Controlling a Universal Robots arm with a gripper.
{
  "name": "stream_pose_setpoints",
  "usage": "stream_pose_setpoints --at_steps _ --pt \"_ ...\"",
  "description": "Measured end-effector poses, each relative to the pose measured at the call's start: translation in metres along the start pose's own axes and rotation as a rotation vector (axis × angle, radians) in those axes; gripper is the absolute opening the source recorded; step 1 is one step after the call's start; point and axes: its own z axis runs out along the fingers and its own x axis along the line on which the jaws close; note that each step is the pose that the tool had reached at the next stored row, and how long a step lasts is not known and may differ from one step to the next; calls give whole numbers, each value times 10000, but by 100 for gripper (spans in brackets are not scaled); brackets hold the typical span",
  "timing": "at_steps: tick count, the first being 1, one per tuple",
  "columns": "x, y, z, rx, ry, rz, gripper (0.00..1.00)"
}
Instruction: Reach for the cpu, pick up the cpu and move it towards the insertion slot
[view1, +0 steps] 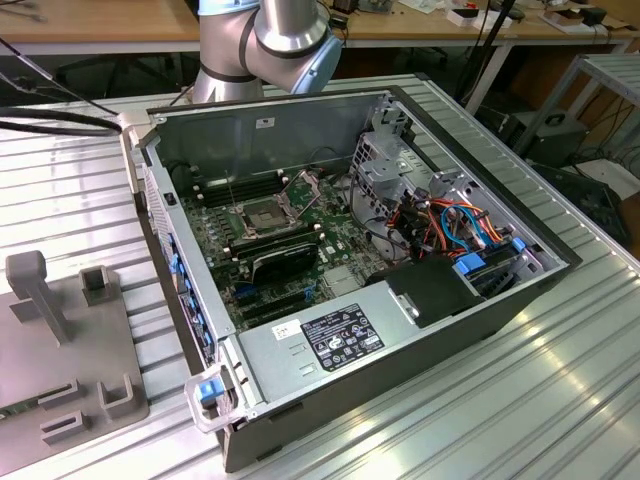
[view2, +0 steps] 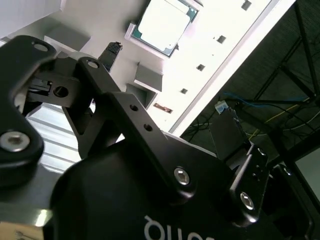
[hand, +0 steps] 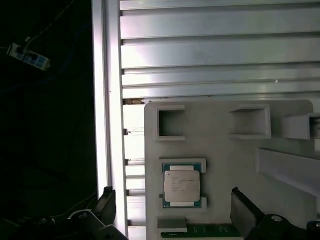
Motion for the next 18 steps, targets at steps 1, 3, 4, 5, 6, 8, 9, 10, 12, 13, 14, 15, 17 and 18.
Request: stream_pose_setpoints --at_steps 1,3,4,5,6,8,9,10,12,13,14,15,17,18 --pt "-3 -5 15 0 1 0 99" --pt "-18 -16 66 -2 1 0 99" --pt "-22 -19 82 -3 3 1 99" --pt "-28 -24 114 -6 4 1 99" --pt "-32 -26 133 -8 5 1 99" --pt "-34 -28 168 -9 7 3 99" --pt "-36 -32 186 -9 8 2 99" --pt "-37 -37 205 -10 7 0 99" --pt "-39 -44 243 -10 6 1 99" --pt "-41 -51 277 -10 7 8 99" --pt "-44 -67 324 -10 5 55 99" --pt "-45 -87 350 -10 5 75 99" --pt "-50 -142 398 -10 3 78 99" --pt "-59 -173 426 -10 4 78 99"
